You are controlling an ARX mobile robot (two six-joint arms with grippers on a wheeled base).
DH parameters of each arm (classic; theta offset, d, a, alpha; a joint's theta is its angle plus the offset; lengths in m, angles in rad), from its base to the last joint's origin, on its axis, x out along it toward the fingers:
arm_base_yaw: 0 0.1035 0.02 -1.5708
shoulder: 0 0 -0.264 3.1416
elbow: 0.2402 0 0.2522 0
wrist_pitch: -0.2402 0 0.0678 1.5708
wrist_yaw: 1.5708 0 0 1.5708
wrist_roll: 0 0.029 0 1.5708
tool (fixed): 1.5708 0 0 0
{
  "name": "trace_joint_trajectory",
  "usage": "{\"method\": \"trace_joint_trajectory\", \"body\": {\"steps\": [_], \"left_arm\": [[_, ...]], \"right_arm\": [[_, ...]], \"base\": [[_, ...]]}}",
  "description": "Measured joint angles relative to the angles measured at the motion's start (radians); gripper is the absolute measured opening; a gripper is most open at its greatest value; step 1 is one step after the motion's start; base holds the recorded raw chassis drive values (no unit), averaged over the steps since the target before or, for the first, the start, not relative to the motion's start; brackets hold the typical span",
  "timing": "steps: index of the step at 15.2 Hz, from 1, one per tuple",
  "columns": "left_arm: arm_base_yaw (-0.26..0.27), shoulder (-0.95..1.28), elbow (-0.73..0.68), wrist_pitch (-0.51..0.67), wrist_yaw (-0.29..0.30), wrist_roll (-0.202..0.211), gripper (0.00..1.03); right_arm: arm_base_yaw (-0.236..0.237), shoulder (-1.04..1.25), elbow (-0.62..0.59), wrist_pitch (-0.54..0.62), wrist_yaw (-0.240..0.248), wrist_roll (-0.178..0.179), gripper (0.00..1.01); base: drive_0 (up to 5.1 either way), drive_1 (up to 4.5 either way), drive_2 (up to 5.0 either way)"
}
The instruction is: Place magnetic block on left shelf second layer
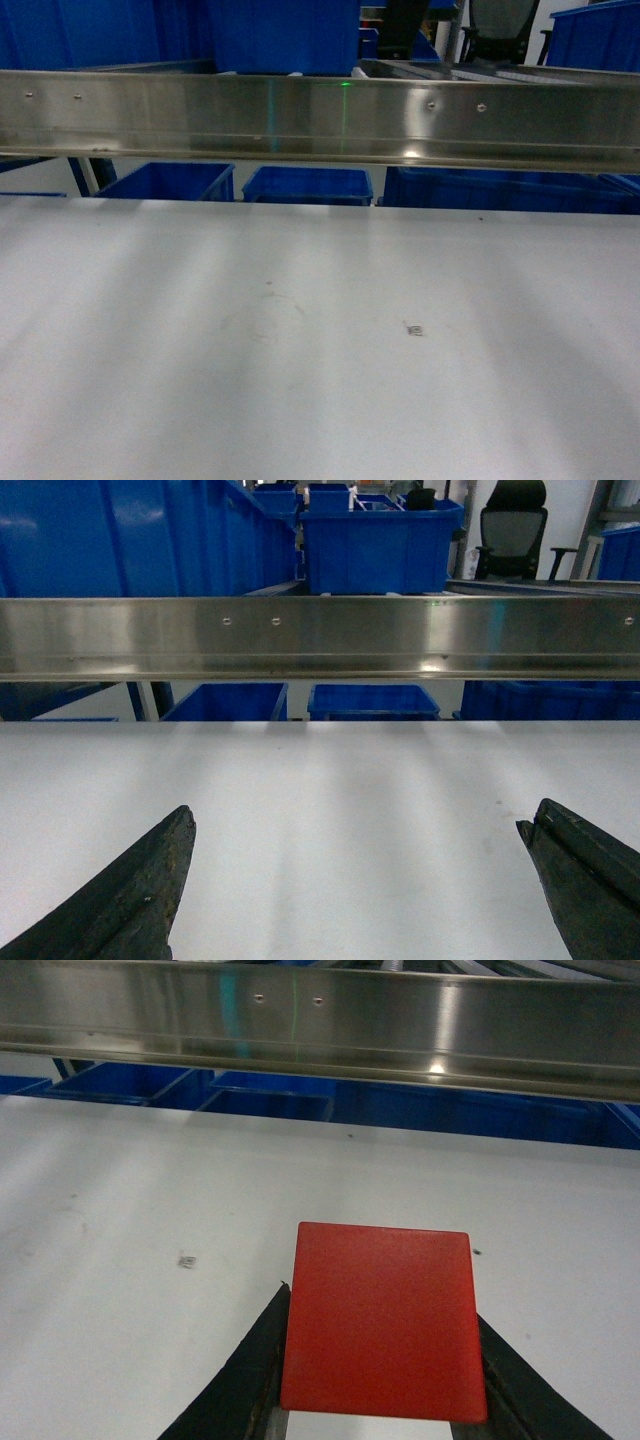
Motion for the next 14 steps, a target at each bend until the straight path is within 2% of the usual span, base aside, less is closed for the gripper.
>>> {"method": "trace_joint_trajectory", "body": {"steps": [14], "left_arm": [[0.000, 0.000, 0.000, 0.002, 0.000, 0.000, 0.98]], "right_arm": [[0.000, 0.000, 0.000, -0.001, 0.000, 0.000, 0.34]], "base": [[-4.8, 2.63, 2.6]]}}
